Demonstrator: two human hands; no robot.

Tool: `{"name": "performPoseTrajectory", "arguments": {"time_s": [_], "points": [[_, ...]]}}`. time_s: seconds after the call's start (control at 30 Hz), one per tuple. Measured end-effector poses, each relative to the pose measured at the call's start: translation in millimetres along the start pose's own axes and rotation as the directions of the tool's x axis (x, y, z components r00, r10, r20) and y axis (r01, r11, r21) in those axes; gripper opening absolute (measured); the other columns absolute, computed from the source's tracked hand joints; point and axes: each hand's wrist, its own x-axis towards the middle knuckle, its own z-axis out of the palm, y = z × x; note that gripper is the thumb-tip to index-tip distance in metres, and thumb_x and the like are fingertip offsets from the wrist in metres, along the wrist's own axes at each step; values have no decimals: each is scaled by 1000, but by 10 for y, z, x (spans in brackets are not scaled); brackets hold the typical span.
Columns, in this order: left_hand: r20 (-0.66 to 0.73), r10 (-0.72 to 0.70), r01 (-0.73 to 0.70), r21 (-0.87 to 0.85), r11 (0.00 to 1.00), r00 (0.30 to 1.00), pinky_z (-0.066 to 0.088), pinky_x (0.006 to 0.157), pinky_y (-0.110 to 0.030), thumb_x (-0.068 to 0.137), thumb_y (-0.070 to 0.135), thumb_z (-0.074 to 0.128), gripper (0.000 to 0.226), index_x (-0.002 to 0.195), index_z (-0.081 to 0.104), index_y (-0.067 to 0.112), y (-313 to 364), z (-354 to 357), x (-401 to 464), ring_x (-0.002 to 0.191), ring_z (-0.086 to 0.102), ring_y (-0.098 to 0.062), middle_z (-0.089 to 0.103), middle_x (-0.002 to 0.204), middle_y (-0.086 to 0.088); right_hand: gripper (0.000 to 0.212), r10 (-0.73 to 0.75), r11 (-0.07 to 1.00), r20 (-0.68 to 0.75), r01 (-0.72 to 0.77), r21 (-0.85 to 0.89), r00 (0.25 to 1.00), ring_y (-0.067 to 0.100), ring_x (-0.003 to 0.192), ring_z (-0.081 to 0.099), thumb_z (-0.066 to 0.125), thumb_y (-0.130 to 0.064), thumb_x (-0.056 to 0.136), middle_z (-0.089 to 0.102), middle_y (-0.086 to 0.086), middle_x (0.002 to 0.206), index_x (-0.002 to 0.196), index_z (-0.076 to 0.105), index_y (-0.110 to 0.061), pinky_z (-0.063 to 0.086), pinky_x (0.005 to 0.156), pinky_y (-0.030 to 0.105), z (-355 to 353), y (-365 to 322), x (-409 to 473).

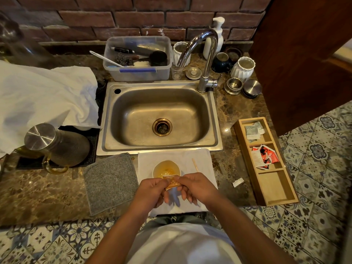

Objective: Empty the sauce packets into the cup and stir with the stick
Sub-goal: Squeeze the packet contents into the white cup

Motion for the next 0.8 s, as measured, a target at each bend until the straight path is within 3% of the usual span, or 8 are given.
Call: {"name": "performPoseTrajectory", "arguments": {"time_s": [0.4,0.67,0.8], "points": [[5,-15,15,8,1000,1000,27,41,-21,104,24,50,45,67,66,5,-1,-7,-26,34,36,-18,62,48,-12,40,-6,1000,-42,6,23,999,14,40,45,58,-27,101,59,4,50,65,67,-13,35,41,24,9,0,0],[15,13,-13,24,1000,1000,30,39,-20,105,24,50,53,55,63,14,3,-31,-42,33,36,-16,56,45,-11,48,-35,997,-64,31,-70,997,7,34,43,59,-39,100,54,-1,42,57,64,-17,38,42,19,16,-28,-29],[24,23,-24,42,999,999,30,40,-21,105,23,49,47,64,66,8,16,-44,-34,33,37,-16,57,46,-12,48,-62,997,-74,58,-60,995,5,34,43,59,-41,100,53,-2,44,59,63,-15,38,42,17,16,-26,-42]]}}
